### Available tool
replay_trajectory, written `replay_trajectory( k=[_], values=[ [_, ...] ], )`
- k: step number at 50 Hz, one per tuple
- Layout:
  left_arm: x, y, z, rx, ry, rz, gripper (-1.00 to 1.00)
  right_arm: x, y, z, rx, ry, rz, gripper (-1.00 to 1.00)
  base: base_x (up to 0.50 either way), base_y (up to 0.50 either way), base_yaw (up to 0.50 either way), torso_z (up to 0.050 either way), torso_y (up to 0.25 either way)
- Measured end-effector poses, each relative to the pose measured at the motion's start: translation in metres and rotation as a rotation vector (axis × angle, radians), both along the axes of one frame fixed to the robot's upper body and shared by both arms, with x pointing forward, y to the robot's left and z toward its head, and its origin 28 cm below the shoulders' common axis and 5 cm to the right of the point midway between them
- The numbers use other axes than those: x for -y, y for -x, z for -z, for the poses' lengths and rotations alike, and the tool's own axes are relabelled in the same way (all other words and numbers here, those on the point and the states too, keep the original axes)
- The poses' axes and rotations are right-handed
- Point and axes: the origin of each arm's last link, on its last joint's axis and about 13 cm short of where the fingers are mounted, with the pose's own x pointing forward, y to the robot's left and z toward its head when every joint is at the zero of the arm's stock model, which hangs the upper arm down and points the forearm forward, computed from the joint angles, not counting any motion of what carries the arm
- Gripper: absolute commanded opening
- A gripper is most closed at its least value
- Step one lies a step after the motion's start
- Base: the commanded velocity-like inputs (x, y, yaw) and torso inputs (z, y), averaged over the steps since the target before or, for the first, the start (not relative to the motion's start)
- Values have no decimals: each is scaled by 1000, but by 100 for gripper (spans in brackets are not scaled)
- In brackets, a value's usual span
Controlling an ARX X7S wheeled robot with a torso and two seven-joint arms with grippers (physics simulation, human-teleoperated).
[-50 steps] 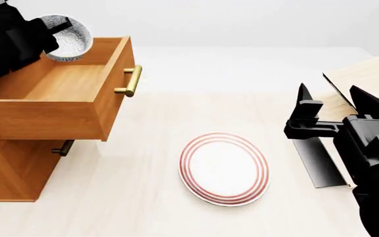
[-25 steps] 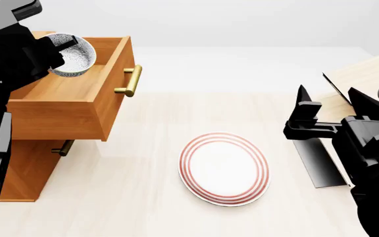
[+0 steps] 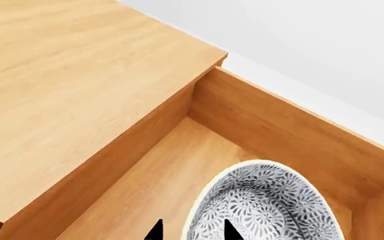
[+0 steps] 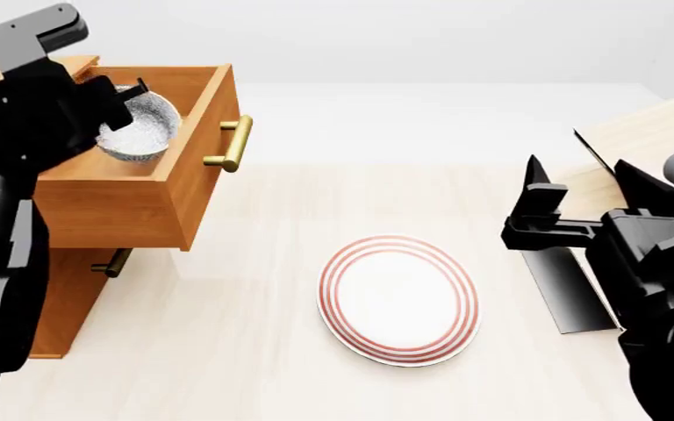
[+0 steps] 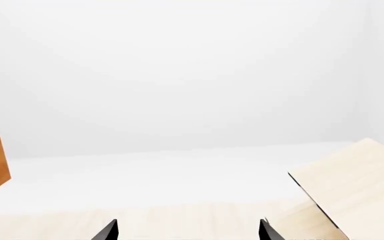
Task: Open the top drawer of the cabinet and put the bowl in it.
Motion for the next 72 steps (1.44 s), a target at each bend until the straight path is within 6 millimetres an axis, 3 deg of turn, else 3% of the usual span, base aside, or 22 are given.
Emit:
replay_trajectory(
  k=[15,28,35,44,56,72],
  values=[
    [-4,1,-19,44,-18,-1,100,0,-1,1,-2,-2,0,100,0,0,0,0,0],
    [-3,12,-56,152,-34,24,100,-1,0,0,1,-2,-1,100,0,0,0,0,0],
    [4,31,-81,283,-20,62,100,-1,1,1,4,-2,-3,100,0,0,0,0,0],
    [19,78,-98,458,9,167,100,-3,3,1,10,-2,-11,100,0,0,0,0,0],
    [35,149,-85,586,4,338,100,-8,14,-2,44,0,-34,100,0,0,0,0,0],
    [45,213,-32,611,-70,474,100,-17,41,-5,117,6,-79,100,0,0,0,0,0]
  ],
)
